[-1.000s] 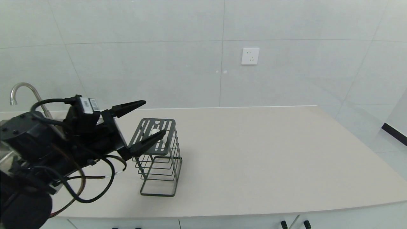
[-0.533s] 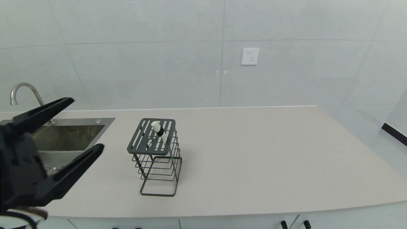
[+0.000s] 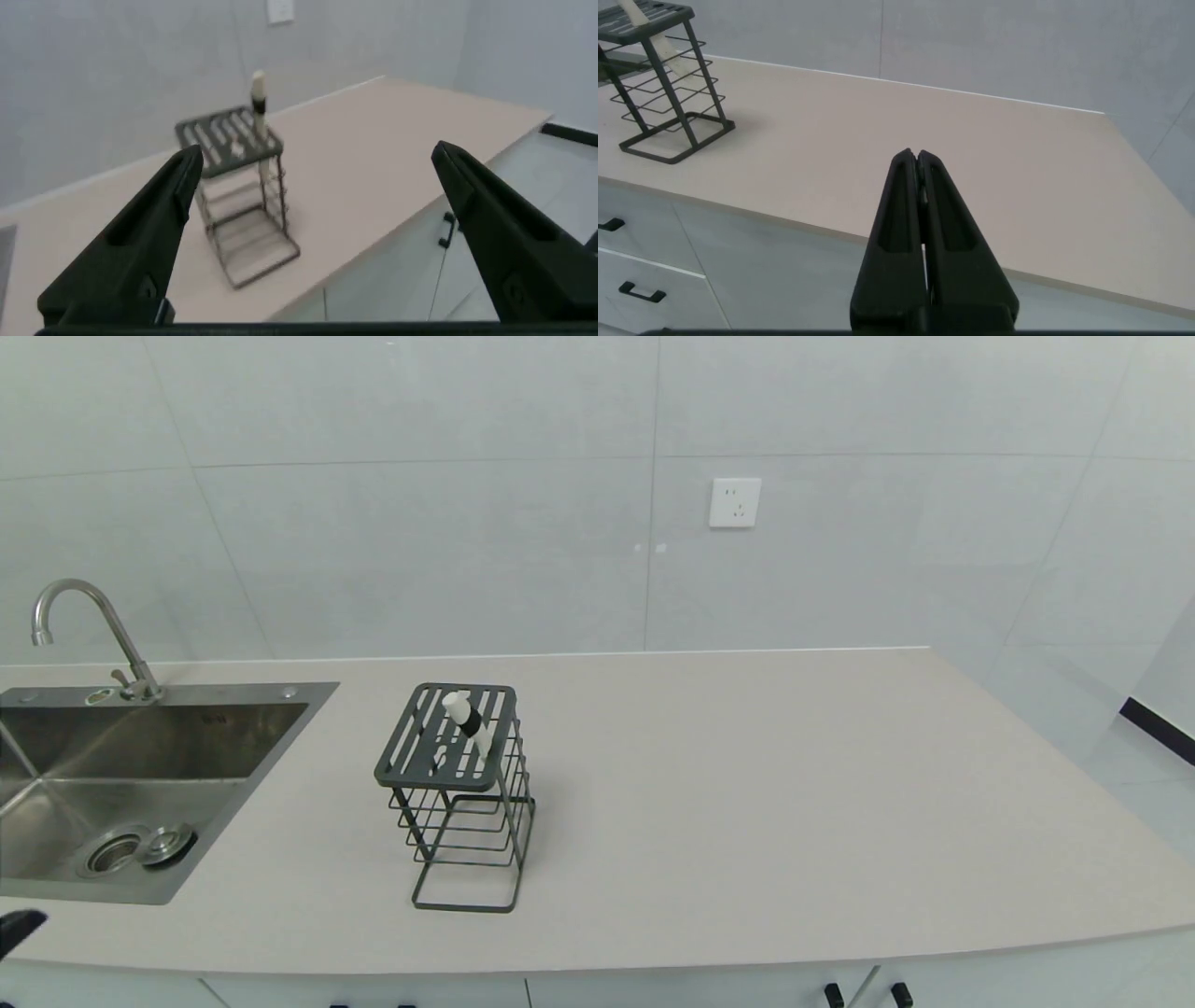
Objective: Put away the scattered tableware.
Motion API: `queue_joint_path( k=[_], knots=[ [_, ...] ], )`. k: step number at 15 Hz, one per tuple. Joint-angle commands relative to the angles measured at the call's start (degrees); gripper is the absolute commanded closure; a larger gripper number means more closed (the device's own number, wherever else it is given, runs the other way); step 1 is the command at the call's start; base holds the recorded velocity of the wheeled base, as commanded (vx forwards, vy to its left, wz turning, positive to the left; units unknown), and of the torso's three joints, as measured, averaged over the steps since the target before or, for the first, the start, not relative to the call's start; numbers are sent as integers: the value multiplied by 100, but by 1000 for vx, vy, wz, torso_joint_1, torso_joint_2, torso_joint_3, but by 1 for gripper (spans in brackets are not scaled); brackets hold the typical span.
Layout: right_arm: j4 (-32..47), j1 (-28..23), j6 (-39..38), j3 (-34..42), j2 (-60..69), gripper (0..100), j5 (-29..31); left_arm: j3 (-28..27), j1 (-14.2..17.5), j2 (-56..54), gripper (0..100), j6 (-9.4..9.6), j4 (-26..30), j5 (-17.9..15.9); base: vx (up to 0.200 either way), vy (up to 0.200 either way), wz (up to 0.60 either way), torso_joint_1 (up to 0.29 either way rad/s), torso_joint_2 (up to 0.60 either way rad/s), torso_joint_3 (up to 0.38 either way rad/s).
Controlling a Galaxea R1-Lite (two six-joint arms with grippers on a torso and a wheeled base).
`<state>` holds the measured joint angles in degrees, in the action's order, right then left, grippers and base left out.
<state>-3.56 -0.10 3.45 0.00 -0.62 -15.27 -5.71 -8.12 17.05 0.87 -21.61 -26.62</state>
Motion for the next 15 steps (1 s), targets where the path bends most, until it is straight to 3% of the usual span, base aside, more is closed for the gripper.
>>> queue_joint_path(
  k=[1, 2, 3, 4, 5, 6, 7, 10, 15],
  knots=[
    [-4, 1, 7, 0, -8, 100, -2, 61, 214, -1161, 0, 160, 421, 606, 0, 0, 0, 0, 0, 0],
    [-4, 1, 7, 0, -8, 100, -2, 509, 214, -1161, 0, 362, 386, 913, 0, 0, 0, 0, 0, 0],
    [-4, 1, 7, 0, -8, 100, -11, 571, 232, -1161, 0, 511, 905, 1379, 0, 0, 0, 0, 0, 0],
    [-4, 1, 7, 0, -8, 100, -2, 562, 241, -1161, 0, 494, 1115, 1564, 0, 0, 0, 0, 0, 0],
    [-4, 1, 7, 0, -8, 100, -2, 562, 425, -1196, 0, 309, 1599, 2205, 0, 0, 0, 0, 0, 0],
    [-4, 1, 7, 0, -8, 100, -2, 491, 777, -1407, 0, 274, 2082, 2293, 0, 0, 0, 0, 0, 0],
    [-4, 1, 7, 0, -8, 100, -2, 553, 847, -1705, 0, 239, 2179, 2293, 0, 0, 0, 0, 0, 0],
    [-4, 1, -2, 0, -8, 100, 7, 571, 812, -1705, 0, 36, 2161, 2364, 0, 0, 0, 0, 0, 0],
    [31, 1, -20, 0, -8, 100, -11, 571, 812, -1705, 0, -25, 2161, 2346, 0, 0, 0, 0, 0, 0]
  ],
)
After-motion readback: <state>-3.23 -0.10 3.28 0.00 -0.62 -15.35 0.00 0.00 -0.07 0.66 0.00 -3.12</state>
